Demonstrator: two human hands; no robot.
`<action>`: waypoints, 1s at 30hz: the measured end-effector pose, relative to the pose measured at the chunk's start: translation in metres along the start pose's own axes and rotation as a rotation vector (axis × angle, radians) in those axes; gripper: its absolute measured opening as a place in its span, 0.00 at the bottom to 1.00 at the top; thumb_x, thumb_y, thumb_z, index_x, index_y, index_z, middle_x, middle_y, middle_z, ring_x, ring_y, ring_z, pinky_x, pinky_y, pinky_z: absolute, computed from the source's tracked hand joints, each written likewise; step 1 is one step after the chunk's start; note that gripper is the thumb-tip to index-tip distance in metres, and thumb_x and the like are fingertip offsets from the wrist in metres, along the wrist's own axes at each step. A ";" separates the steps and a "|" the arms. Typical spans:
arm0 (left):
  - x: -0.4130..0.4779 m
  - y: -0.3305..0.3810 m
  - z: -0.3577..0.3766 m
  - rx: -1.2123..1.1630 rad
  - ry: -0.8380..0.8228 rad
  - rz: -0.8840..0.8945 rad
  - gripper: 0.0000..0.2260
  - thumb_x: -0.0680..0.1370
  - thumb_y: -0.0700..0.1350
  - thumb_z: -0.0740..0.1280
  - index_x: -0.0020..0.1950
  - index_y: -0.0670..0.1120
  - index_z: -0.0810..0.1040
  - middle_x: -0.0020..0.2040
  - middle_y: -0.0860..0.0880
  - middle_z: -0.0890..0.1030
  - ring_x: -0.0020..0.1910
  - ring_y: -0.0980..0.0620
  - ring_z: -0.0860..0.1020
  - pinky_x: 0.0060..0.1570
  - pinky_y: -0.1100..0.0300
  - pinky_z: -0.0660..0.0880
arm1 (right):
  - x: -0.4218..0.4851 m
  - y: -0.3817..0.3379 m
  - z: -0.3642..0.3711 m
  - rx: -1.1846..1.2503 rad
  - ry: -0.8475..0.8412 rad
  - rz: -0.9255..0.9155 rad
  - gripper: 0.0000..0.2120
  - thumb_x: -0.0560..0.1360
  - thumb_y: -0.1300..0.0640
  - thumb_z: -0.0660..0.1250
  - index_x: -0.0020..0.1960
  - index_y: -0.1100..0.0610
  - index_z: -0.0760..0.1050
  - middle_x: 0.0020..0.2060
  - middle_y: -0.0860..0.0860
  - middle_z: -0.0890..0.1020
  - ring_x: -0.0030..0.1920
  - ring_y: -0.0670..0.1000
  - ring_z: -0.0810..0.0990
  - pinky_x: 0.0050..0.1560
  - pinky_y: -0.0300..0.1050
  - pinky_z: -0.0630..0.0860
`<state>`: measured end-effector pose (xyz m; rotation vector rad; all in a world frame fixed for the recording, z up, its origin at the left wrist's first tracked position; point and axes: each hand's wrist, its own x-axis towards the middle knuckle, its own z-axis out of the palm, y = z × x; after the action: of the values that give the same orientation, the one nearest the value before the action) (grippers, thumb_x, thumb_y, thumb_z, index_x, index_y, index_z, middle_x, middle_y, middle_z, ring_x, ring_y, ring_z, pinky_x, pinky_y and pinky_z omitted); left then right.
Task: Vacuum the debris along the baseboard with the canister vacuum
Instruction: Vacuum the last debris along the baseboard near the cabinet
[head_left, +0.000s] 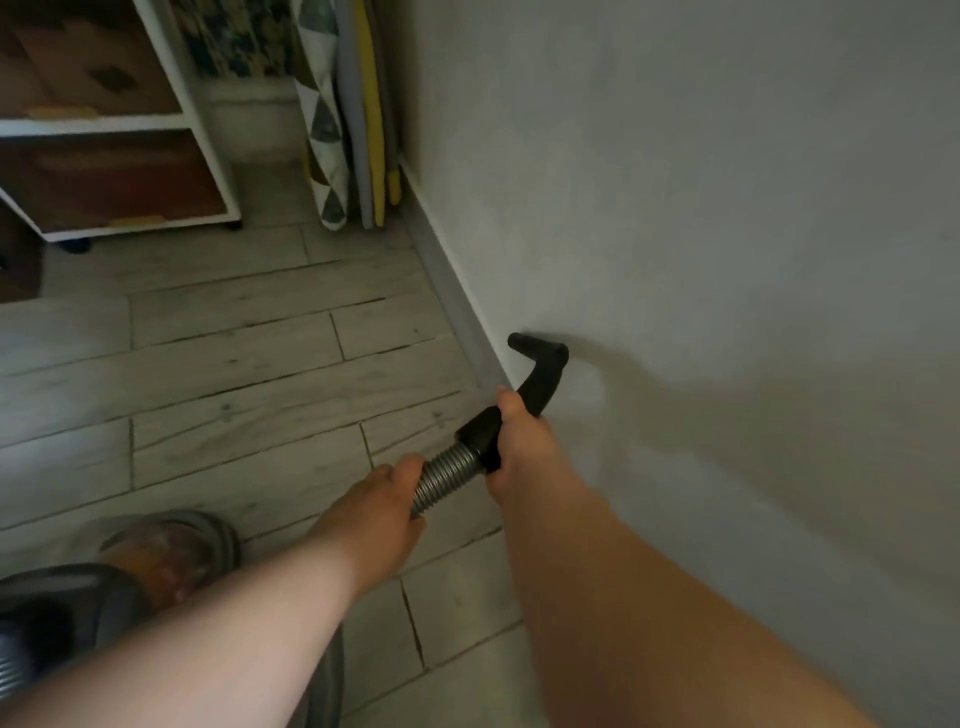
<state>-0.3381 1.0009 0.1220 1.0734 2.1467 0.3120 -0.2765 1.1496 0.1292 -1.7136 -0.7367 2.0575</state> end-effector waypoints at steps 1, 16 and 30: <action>0.004 -0.001 -0.007 -0.018 0.000 -0.016 0.22 0.80 0.47 0.61 0.72 0.51 0.57 0.62 0.45 0.71 0.55 0.48 0.74 0.54 0.58 0.73 | -0.001 -0.004 0.010 -0.035 -0.020 -0.022 0.25 0.76 0.52 0.70 0.69 0.53 0.68 0.53 0.56 0.79 0.51 0.57 0.80 0.47 0.52 0.80; 0.119 -0.035 -0.118 -0.299 0.093 -0.112 0.23 0.79 0.50 0.65 0.71 0.47 0.63 0.58 0.48 0.68 0.53 0.51 0.73 0.50 0.62 0.71 | 0.066 -0.084 0.173 -0.612 -0.313 -0.420 0.32 0.76 0.52 0.70 0.75 0.51 0.60 0.55 0.51 0.78 0.48 0.48 0.79 0.37 0.36 0.74; 0.311 -0.028 -0.157 -0.523 0.155 -0.218 0.48 0.78 0.45 0.65 0.67 0.63 0.22 0.69 0.47 0.70 0.51 0.51 0.78 0.51 0.56 0.78 | 0.220 -0.168 0.307 -1.332 -0.354 -0.484 0.37 0.77 0.51 0.66 0.79 0.51 0.48 0.63 0.56 0.75 0.54 0.55 0.76 0.52 0.50 0.73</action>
<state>-0.5891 1.2384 0.0701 0.5275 2.1178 0.8200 -0.6291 1.3623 0.0947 -1.3130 -2.7193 1.5017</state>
